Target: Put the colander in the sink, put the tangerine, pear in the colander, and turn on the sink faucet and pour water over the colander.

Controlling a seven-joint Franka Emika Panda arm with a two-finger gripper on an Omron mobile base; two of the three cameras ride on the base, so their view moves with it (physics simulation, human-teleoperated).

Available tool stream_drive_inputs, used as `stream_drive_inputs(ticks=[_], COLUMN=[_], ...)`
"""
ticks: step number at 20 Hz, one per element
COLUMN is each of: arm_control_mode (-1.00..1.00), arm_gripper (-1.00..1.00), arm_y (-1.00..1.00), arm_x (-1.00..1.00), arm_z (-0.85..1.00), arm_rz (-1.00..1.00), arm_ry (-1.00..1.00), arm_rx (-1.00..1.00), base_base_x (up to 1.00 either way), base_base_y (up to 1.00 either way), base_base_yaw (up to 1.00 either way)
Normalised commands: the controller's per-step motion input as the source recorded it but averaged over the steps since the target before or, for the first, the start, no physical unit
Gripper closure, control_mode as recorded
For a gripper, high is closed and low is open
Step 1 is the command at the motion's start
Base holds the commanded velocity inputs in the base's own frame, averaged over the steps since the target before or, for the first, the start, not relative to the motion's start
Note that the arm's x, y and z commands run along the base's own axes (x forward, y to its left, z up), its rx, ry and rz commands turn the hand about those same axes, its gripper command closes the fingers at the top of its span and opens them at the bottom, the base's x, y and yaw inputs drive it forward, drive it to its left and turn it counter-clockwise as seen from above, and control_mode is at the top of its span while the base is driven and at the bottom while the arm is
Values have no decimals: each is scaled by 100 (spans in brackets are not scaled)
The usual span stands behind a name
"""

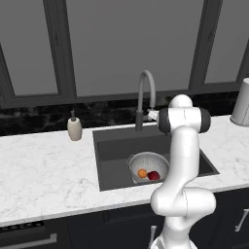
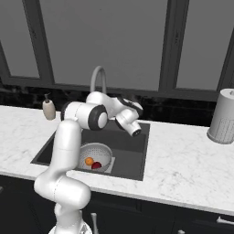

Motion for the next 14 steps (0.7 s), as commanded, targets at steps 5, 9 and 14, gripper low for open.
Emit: stream_drive_inputs(ticks=[5, 9, 14], arm_control_mode=[-100, -100, -100], arm_gripper=[100, 100, 100], arm_y=[-6, -1, -22], arm_x=[0, 0, 4], arm_z=[0, 0, -1], arm_rz=[0, 0, 0], arm_ry=[0, 0, 1], arm_rx=[1, 0, 3], base_base_x=[0, 0, 0], base_base_y=[0, 0, 0], base_base_yaw=[0, 0, 0])
